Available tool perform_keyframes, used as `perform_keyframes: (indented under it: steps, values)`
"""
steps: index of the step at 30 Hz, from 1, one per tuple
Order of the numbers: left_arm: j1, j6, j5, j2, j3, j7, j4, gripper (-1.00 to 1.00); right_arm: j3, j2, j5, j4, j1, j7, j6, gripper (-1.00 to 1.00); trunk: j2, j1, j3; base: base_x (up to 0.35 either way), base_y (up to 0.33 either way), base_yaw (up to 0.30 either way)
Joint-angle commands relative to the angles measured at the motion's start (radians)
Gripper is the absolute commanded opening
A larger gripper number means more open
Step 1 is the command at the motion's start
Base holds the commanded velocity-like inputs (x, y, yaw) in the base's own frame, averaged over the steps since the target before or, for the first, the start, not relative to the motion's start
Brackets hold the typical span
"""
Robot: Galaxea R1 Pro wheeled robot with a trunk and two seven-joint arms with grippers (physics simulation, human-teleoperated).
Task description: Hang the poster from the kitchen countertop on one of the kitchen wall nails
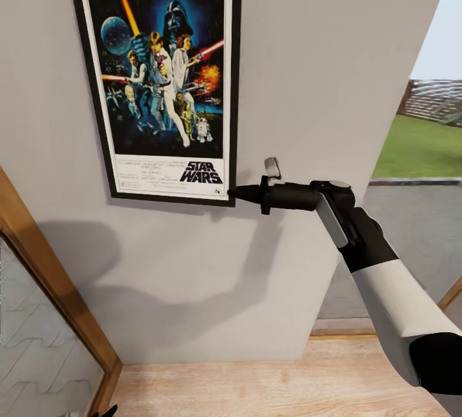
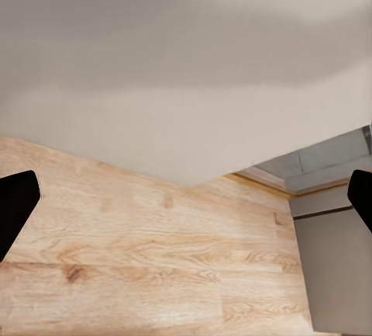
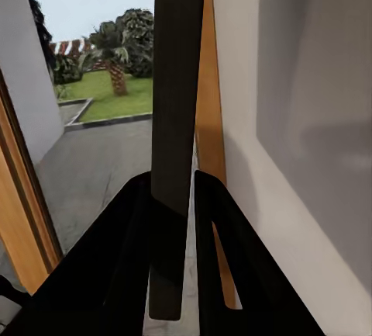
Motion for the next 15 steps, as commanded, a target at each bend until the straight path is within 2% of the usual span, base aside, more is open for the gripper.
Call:
perform_keyframes:
  steps: [1, 15]
  values:
    - [-0.001, -0.006, 0.007, 0.001, -0.009, -0.001, 0.000, 1.00, 0.002, -0.001, -0.010, 0.000, -0.001, 0.000, 0.011, -1.00, -0.002, 0.001, -0.002, 0.000, 0.183, 0.000]
    - [-0.001, -0.006, 0.007, 0.003, -0.009, -0.001, 0.000, 1.00, 0.002, -0.001, -0.010, 0.000, -0.001, 0.000, 0.011, -1.00, -0.002, 0.001, -0.002, 0.000, 0.029, 0.000]
